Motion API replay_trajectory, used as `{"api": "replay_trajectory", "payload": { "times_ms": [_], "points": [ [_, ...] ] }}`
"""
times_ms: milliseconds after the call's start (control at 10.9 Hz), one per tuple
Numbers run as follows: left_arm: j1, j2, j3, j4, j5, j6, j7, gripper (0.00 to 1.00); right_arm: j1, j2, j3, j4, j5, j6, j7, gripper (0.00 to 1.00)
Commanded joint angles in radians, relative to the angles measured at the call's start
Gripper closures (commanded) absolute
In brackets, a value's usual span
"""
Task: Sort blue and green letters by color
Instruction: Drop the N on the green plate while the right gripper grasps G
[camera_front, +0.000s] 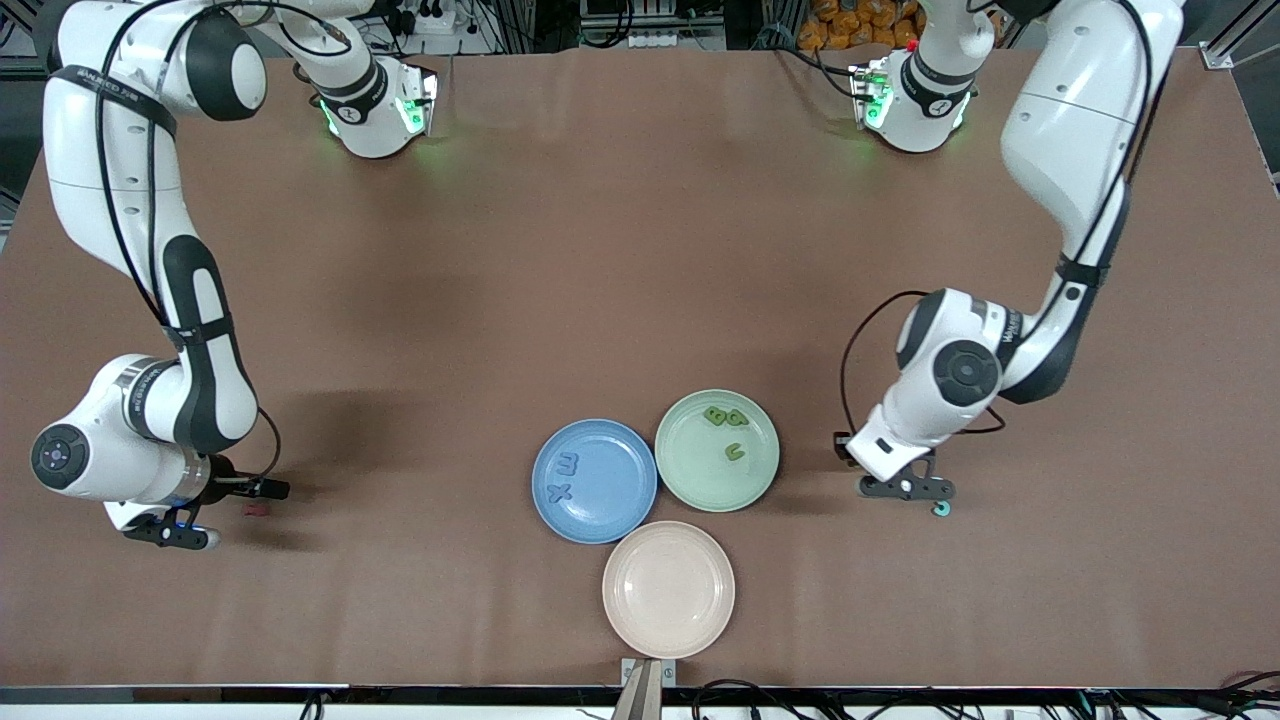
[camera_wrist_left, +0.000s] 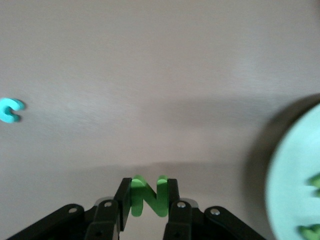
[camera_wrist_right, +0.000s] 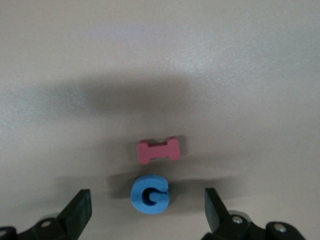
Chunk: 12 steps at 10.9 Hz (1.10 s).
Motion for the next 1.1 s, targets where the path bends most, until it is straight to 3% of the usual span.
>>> {"api": "replay_trajectory", "payload": {
  "times_ms": [0,552,644,736,828,1012],
  "points": [
    [-0.149,-0.020,0.052,0.007,-0.041,-0.045,-0.200,0.94,-0.014,0.024,0.014,0.035,-0.005,-0.015,-0.006,0.00],
    [-0.297,0.009,0.052,0.056,-0.095,-0.045,-0.452,0.93,-0.009,0.024,0.014,0.029,-0.002,-0.025,-0.007,0.03],
    [-0.301,0.012,0.052,0.062,-0.094,-0.045,-0.460,0.58,-0.008,0.024,0.014,0.023,-0.002,-0.024,-0.012,0.22],
    [-0.301,0.012,0.052,0.063,-0.080,-0.045,-0.456,0.01,-0.008,0.024,0.014,0.021,-0.004,-0.024,-0.023,0.55],
    [-0.300,0.007,0.050,0.063,-0.080,-0.045,-0.456,0.00,-0.009,0.024,0.014,0.020,-0.004,-0.024,-0.050,0.98],
    [-0.272,-0.009,0.047,0.054,-0.055,-0.051,-0.442,0.00,-0.012,0.024,0.015,0.013,-0.002,-0.022,-0.055,1.00]
  ]
}}
